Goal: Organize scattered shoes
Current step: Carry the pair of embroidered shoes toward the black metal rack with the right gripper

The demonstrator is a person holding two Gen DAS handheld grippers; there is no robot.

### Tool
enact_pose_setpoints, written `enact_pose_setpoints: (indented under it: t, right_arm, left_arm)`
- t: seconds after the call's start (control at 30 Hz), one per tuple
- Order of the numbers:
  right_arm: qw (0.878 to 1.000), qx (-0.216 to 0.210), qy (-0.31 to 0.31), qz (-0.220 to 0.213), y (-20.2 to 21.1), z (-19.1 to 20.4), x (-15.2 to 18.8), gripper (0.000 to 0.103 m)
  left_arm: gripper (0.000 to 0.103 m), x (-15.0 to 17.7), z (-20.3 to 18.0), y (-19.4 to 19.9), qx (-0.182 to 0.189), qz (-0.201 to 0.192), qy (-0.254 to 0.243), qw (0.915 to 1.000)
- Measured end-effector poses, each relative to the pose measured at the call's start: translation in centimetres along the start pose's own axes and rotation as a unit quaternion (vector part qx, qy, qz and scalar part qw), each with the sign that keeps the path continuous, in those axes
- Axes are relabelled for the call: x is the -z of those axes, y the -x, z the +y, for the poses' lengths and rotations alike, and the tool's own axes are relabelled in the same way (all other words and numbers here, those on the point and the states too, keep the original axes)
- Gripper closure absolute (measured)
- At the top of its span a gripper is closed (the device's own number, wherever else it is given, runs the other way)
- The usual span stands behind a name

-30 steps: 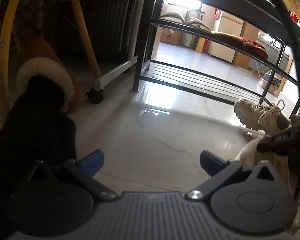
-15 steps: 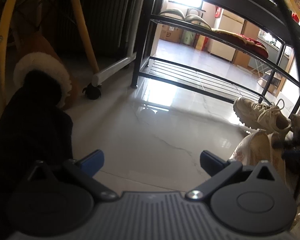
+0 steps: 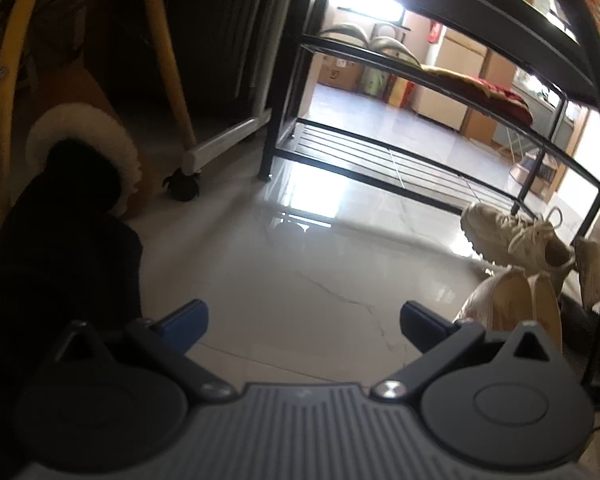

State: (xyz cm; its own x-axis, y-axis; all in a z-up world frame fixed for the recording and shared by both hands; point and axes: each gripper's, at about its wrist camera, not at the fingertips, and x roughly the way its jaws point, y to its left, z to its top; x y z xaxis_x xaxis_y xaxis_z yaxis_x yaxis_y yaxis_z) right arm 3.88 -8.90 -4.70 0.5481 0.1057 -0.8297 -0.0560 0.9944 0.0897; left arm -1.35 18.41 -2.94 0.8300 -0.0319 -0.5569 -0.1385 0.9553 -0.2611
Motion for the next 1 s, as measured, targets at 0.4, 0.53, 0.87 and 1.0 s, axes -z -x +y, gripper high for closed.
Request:
enact_pose_setpoints:
  t: [0.4,0.53,0.87,1.0]
  right_arm:
    - [1.000,-0.017,-0.004,-0.013,-0.4,-0.5,-1.9,0.096]
    - [1.000,-0.015,0.000,-0.017,-1.0,-0.4,-2.8,0.096]
    - [0.999,-0.007,0.012,-0.029,-3.3,0.2,-5.9,0.096]
    - [0.999,-0.010,0.008,-0.030,-4.1,0.0,-7.1,0.096]
  left_arm:
    - [0.001,-0.1,-0.2,-0.1,0.006,-0.001,-0.003,1.0000]
    - [0.001,-0.1,-0.2,-0.1,0.004,0.000,-0.002,1.0000]
    - [0.001,0.0,-0.3,-0.4,0.001,0.004,-0.010,0.9999]
    - [0.001,0.1,-0.4,-0.6,-0.002,0.006,-0.015,0.9999]
